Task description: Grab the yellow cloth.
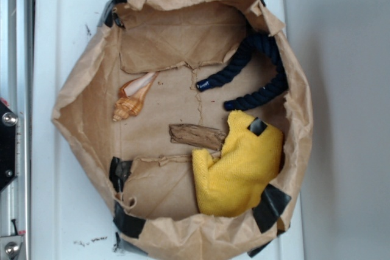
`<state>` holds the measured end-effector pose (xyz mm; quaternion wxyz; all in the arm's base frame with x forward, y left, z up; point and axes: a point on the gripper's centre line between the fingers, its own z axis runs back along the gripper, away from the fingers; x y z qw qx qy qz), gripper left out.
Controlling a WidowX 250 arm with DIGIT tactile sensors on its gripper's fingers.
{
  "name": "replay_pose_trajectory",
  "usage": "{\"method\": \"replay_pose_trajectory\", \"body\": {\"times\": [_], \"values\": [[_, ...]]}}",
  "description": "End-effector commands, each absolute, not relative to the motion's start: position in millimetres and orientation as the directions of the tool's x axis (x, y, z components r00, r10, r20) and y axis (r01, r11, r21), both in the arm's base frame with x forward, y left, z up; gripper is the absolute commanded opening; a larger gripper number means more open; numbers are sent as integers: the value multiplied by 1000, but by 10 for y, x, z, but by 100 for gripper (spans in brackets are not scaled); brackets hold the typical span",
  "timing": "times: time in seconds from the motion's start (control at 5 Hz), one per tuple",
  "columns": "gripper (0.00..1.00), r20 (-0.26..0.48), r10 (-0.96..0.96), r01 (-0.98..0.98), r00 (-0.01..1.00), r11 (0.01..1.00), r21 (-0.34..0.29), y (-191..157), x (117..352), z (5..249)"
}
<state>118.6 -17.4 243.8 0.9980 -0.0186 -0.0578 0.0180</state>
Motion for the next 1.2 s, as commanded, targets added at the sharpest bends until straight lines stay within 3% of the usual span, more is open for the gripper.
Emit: {"method": "replay_pose_trajectory", "body": {"times": [0.0, 0.4, 0.6, 0.8, 1.0], "values": [[100, 115, 38, -34, 993, 999, -39, -174, 1186, 2438], [100, 161, 228, -213, 960, 971, -106, -434, 2043, 2419], [100, 137, 467, -447, 873, 881, -154, -342, 2369, 2130], [100, 32, 631, -621, 775, 770, -146, -108, 2504, 1659], [100, -65, 658, -659, 750, 737, -148, 79, 2498, 1381]]}}
